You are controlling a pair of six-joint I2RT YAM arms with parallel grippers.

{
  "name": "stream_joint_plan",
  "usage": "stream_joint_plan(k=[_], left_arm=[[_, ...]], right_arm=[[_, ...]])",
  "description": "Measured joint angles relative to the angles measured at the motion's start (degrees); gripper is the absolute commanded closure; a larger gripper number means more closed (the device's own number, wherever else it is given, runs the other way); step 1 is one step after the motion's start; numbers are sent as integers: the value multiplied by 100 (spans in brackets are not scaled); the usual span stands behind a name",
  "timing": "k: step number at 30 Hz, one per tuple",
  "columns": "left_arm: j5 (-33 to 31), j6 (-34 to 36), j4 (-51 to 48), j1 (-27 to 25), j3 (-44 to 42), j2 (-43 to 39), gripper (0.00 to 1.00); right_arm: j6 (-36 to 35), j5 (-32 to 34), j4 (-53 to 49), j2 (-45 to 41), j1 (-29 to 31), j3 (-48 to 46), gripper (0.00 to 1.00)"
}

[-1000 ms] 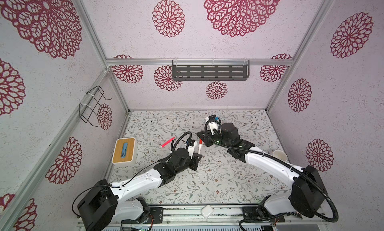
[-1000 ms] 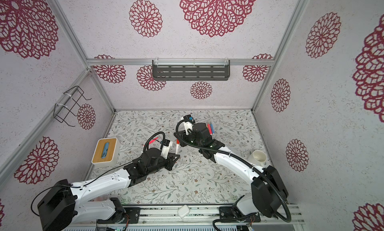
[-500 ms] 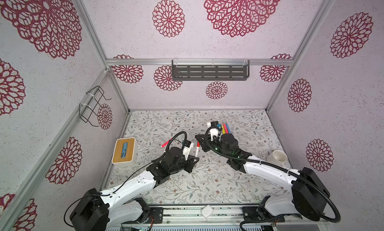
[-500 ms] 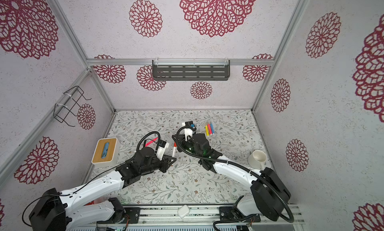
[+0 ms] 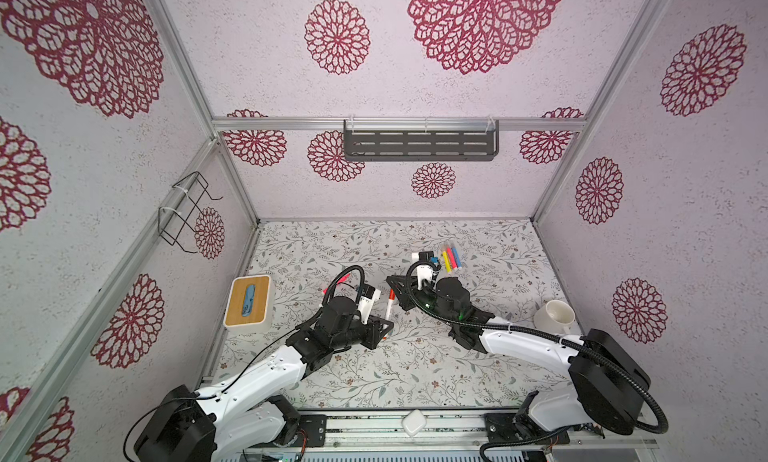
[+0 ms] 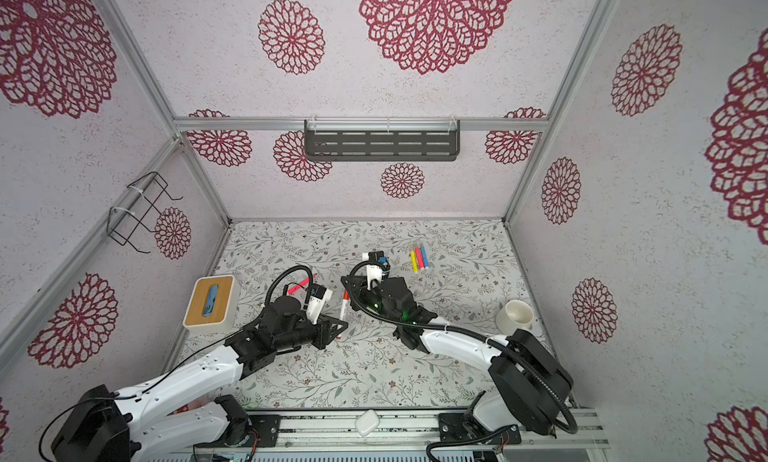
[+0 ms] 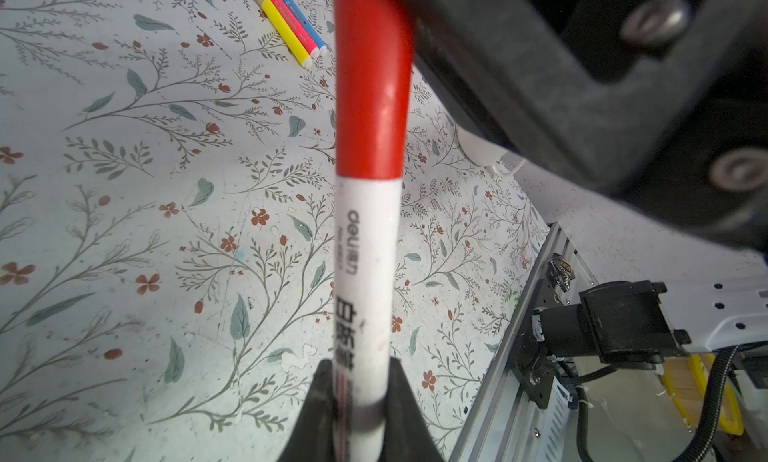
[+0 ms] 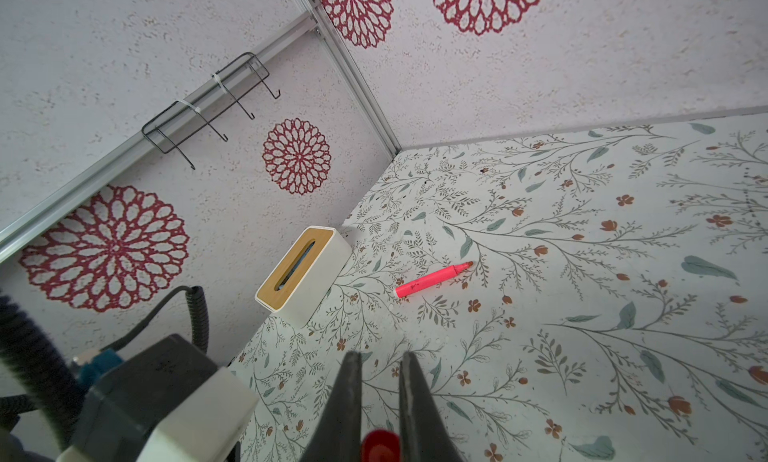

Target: Insert the pens into the pen caps

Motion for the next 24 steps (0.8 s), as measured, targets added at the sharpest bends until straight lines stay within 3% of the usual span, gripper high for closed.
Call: stream_joint_plan(k=[3,7,11,17,20,24], left_arm=[[-125,-254,249,197,-68,0,100],[-590,-413,1661,721,153,-142,100],[-673,-442,2621,723,372,-295,100],[-708,-466,2909,723,238,-334,100],[-710,-463,2754,723,175,-398,100],[-715,-422,2601,723,173,-562,100]], right_arm=[[13,-155,-4,11,66,-94,100],[111,-835,-846,278,645,-619,100],[136,-1307,-1633,514,890,-837,100],[11,-1300,-2020,26,774,-614,100],[-116,-1268,-2177,-435,632,-588,89],[-348,-1222,-2490,-1029,339,-588,67]])
